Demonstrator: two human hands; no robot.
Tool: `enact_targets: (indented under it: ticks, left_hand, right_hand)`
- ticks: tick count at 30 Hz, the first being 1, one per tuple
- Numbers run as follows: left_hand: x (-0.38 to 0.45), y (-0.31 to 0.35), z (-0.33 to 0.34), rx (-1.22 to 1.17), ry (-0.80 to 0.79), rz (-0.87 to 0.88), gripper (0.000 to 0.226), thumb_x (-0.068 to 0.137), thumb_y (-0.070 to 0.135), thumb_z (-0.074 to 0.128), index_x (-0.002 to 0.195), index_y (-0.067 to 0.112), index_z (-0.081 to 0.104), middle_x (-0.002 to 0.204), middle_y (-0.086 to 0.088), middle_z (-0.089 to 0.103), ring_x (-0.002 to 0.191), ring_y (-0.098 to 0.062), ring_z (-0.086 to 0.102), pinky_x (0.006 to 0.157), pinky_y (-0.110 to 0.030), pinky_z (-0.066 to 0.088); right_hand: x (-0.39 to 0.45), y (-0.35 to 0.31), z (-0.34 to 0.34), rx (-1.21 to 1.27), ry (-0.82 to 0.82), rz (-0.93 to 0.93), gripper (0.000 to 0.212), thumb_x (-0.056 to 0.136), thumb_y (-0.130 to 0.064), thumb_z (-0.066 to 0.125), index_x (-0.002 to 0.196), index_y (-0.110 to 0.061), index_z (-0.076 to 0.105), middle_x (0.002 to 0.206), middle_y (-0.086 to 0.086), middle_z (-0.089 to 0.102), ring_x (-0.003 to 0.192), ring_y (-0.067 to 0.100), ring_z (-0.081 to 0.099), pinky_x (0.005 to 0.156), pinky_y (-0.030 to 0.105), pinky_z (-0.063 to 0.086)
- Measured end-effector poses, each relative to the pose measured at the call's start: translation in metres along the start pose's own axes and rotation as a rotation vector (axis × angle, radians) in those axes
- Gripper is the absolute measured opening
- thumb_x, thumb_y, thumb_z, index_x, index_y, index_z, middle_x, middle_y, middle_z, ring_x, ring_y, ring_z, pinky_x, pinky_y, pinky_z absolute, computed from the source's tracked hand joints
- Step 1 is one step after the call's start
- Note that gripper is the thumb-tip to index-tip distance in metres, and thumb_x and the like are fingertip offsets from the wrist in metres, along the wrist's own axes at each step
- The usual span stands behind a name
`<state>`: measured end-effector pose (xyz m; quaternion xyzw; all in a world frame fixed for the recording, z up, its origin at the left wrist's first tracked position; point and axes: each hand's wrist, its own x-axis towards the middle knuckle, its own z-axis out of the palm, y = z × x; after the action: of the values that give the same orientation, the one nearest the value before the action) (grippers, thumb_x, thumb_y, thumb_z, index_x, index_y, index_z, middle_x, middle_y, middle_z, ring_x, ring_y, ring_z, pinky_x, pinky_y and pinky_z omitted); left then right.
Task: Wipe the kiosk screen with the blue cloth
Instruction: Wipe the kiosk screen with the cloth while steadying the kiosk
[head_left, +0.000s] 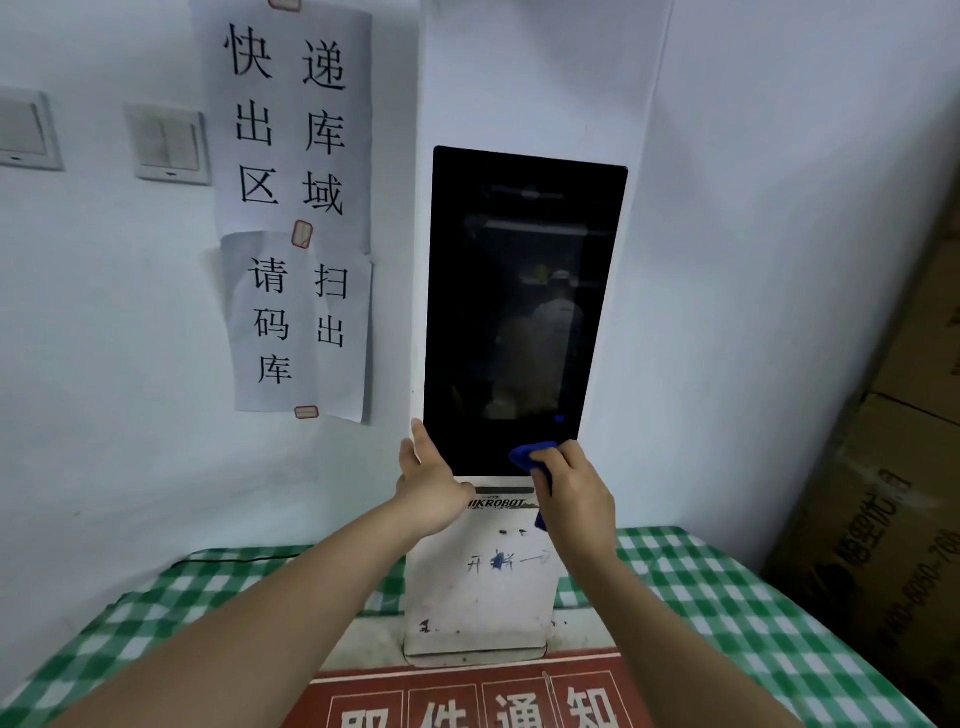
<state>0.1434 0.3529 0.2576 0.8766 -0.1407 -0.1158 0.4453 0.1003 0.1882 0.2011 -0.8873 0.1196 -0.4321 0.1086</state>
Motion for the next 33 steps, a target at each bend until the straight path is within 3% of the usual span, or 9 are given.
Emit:
enact_targets:
  ticks: [6,11,14,20,23,28,33]
  left_hand:
    - [-0.001,0.0,-0.004,-0.005,-0.026,0.001,0.1,0.09,0.01,0.056,0.147,0.023,-0.025,0.159,-0.002,-0.014,0.143,-0.028,0.023,0.109,-0.032,0.031]
    - [0.002,0.0,-0.001,0.003,0.004,0.006,0.102,0.089,0.008,0.058,0.147,0.023,-0.025,0.159,-0.003,-0.012,0.141,-0.027,0.028,0.106,-0.031,0.034]
    - [0.003,-0.001,-0.002,0.009,-0.003,0.0,0.103,0.088,0.009,0.059,0.147,0.023,-0.024,0.159,-0.003,-0.012,0.141,-0.027,0.029,0.106,-0.03,0.035]
    - [0.003,-0.004,-0.006,-0.008,-0.035,0.007,0.103,0.088,0.011,0.06,0.147,0.023,-0.024,0.159,-0.004,-0.011,0.141,-0.027,0.027,0.106,-0.031,0.034]
    - [0.002,-0.006,-0.007,-0.01,-0.04,0.01,0.102,0.089,0.01,0.059,0.148,0.025,-0.023,0.158,-0.008,0.004,0.134,-0.027,0.037,0.098,-0.029,0.039]
    - [-0.003,-0.009,-0.014,-0.022,-0.094,0.013,0.101,0.089,0.013,0.057,0.148,0.028,-0.024,0.146,-0.016,0.029,0.123,-0.028,0.045,0.09,-0.029,0.037]
    - [0.001,-0.013,-0.02,-0.058,-0.123,0.042,0.1,0.089,0.006,0.054,0.148,0.028,-0.024,0.134,-0.014,0.043,0.097,-0.02,0.052,0.068,-0.02,0.043]
  right_hand:
    - [0.021,-0.016,-0.008,0.119,0.142,0.16,0.014,0.092,-0.015,0.057,0.104,-0.019,0.061,0.094,-0.004,0.051,0.064,0.019,0.056,0.048,0.033,0.047]
    - [-0.004,-0.023,0.016,0.001,-0.022,-0.008,0.013,0.082,-0.008,0.068,0.093,-0.016,0.066,0.087,0.001,0.055,0.06,0.022,0.056,0.037,0.032,0.042]
    - [-0.003,-0.019,0.016,-0.053,-0.037,-0.101,0.016,0.077,-0.006,0.073,0.089,-0.014,0.069,0.081,0.002,0.056,0.06,0.02,0.056,0.035,0.028,0.037]
    - [0.014,-0.036,0.005,0.098,0.12,0.099,0.011,0.089,-0.014,0.062,0.101,-0.013,0.064,0.091,0.0,0.055,0.063,0.017,0.053,0.043,0.03,0.044]
    - [0.011,-0.05,0.014,0.099,0.118,0.108,0.012,0.087,-0.012,0.065,0.098,-0.012,0.065,0.09,0.002,0.056,0.063,0.02,0.055,0.044,0.026,0.036]
    - [-0.004,-0.052,0.03,-0.03,-0.043,-0.138,0.021,0.073,-0.008,0.077,0.09,-0.016,0.069,0.082,0.002,0.057,0.062,0.021,0.058,0.034,0.03,0.04]
    - [0.017,-0.061,0.017,0.074,0.116,-0.042,0.016,0.081,-0.01,0.072,0.097,-0.012,0.069,0.087,0.003,0.058,0.064,0.019,0.057,0.046,0.025,0.042]
